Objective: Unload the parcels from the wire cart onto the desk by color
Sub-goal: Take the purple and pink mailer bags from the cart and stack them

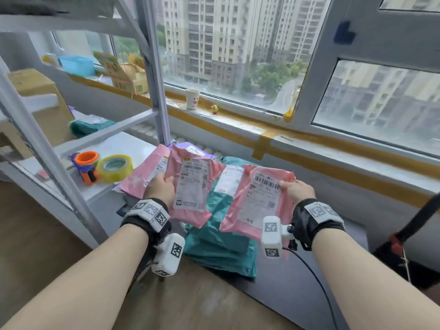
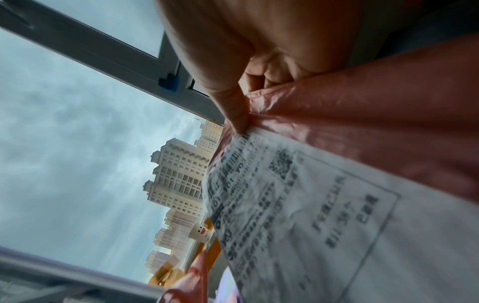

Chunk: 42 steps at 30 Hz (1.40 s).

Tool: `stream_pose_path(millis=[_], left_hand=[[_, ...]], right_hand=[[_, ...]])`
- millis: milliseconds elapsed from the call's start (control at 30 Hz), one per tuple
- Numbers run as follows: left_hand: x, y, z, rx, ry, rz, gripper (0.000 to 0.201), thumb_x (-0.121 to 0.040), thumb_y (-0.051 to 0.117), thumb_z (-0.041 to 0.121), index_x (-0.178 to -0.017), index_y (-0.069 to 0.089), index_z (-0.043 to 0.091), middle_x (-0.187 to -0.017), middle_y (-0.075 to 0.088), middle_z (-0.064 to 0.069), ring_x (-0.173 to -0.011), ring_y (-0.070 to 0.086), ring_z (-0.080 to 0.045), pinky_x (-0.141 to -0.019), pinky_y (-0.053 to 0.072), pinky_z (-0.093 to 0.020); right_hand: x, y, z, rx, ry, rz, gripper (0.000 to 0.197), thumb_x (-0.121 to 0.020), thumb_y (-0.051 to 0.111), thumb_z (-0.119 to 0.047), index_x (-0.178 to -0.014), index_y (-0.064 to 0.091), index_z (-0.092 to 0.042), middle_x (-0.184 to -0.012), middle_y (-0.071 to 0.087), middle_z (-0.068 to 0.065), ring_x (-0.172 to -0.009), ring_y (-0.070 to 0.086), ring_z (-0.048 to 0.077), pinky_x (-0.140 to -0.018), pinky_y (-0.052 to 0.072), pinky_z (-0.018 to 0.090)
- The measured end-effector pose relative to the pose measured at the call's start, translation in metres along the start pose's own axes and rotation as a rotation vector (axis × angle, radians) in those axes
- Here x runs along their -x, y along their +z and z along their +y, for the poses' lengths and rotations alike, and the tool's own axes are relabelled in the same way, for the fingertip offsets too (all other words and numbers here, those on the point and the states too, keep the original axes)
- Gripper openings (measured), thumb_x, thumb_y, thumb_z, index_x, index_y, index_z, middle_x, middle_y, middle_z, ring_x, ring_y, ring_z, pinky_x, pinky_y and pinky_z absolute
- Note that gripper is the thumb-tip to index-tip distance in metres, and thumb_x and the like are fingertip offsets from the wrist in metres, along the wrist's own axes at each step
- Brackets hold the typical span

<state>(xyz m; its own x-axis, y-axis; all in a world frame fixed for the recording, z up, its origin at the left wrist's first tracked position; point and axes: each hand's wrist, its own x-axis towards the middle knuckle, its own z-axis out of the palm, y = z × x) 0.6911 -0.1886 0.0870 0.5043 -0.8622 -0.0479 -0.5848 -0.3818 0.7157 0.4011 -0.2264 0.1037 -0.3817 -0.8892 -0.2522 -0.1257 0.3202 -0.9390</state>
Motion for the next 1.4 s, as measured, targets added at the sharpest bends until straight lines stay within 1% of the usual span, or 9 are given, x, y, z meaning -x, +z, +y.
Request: stream_pose_path(millis=[267,400,533,700,800,1033,1133,1267,1400], left_hand=[[-0.093,-0.007,0.023,-0.003,-0.025,0.092,0.031,-0.098,0.040,0.017,-0.118,0.053,-0.002,-0.123,0.055,-0.026,-0.111,0.052,-0.040,-0.089,0.039,-0.037],[-0.125,-0.015,0.009,-0.027,-0.086,0.128,0.028,-0.099,0.038,0.018,-0.111,0.053,-0.002,-0.119,0.056,-0.026,-0.108,0.052,-0.040,-0.084,0.038,-0.037],[-0.156,-0.018,-0.003,-0.046,-0.109,0.061,0.028,-0.099,0.038,0.016,-0.111,0.053,-0.004,-0.120,0.056,-0.026,-0.108,0.052,-0.039,-0.085,0.038,-0.037],[-0.179,0.009,0.010,-0.044,-0.026,-0.053,0.028,-0.097,0.041,0.016,-0.110,0.056,-0.004,-0.119,0.057,-0.026,-0.110,0.052,-0.040,-0.090,0.039,-0.038],[-0.185,0.024,0.020,-0.041,0.017,-0.117,0.029,-0.097,0.040,0.015,-0.111,0.057,-0.005,-0.118,0.056,-0.024,-0.110,0.052,-0.038,-0.091,0.038,-0.035],[-0.187,0.043,0.028,-0.074,0.047,-0.195,0.028,-0.096,0.041,0.014,-0.110,0.058,-0.005,-0.114,0.060,-0.024,-0.108,0.056,-0.038,-0.087,0.044,-0.035],[-0.187,0.047,0.034,-0.064,0.067,-0.239,0.031,-0.097,0.038,0.016,-0.113,0.055,-0.004,-0.123,0.056,-0.022,-0.113,0.052,-0.037,-0.091,0.039,-0.035],[-0.197,0.030,0.041,-0.028,0.049,-0.166,0.029,-0.095,0.040,0.015,-0.112,0.058,-0.001,-0.121,0.056,-0.023,-0.112,0.051,-0.038,-0.091,0.039,-0.036],[-0.209,0.008,0.026,-0.067,0.021,-0.110,0.031,-0.096,0.040,0.016,-0.114,0.057,-0.001,-0.124,0.056,-0.024,-0.114,0.051,-0.040,-0.093,0.039,-0.038]], right_hand=[[-0.082,0.070,-0.042,0.030,0.037,-0.054,0.028,-0.085,0.066,-0.006,-0.113,0.065,-0.002,-0.112,0.066,0.013,-0.090,0.056,0.020,-0.092,0.046,0.030],[-0.109,0.109,-0.050,0.105,0.034,-0.103,0.032,-0.087,0.064,-0.009,-0.118,0.061,-0.005,-0.114,0.062,0.005,-0.092,0.053,0.016,-0.081,0.047,0.013],[-0.123,0.134,-0.048,0.159,0.060,-0.145,0.033,-0.085,0.064,-0.004,-0.118,0.061,-0.003,-0.118,0.064,0.014,-0.092,0.057,0.022,-0.094,0.048,0.036],[-0.127,0.125,-0.037,0.296,0.109,-0.096,0.033,-0.089,0.060,-0.006,-0.122,0.060,-0.004,-0.123,0.061,0.009,-0.106,0.058,0.024,-0.088,0.043,0.025],[-0.131,0.123,-0.026,0.294,0.126,-0.101,0.040,-0.086,0.061,-0.001,-0.126,0.058,-0.005,-0.127,0.060,0.009,-0.113,0.058,0.025,-0.103,0.043,0.033],[-0.116,0.115,-0.018,0.404,0.164,-0.080,0.056,-0.080,0.069,-0.016,-0.132,0.051,-0.008,-0.128,0.057,0.008,-0.112,0.057,0.024,-0.101,0.044,0.039],[-0.106,0.107,-0.021,0.333,0.237,-0.090,0.063,-0.079,0.073,-0.016,-0.135,0.046,-0.007,-0.119,0.061,0.009,-0.105,0.062,0.025,-0.091,0.052,0.043],[-0.096,0.103,-0.023,0.322,0.302,-0.156,0.058,-0.082,0.061,0.009,-0.135,0.045,-0.008,-0.079,0.059,0.007,-0.063,0.057,0.016,-0.057,0.047,0.023],[-0.090,0.113,-0.026,0.328,0.298,-0.219,0.014,-0.089,0.052,0.003,-0.093,0.055,-0.010,-0.077,0.053,0.002,-0.061,0.058,0.013,-0.051,0.051,0.017]])
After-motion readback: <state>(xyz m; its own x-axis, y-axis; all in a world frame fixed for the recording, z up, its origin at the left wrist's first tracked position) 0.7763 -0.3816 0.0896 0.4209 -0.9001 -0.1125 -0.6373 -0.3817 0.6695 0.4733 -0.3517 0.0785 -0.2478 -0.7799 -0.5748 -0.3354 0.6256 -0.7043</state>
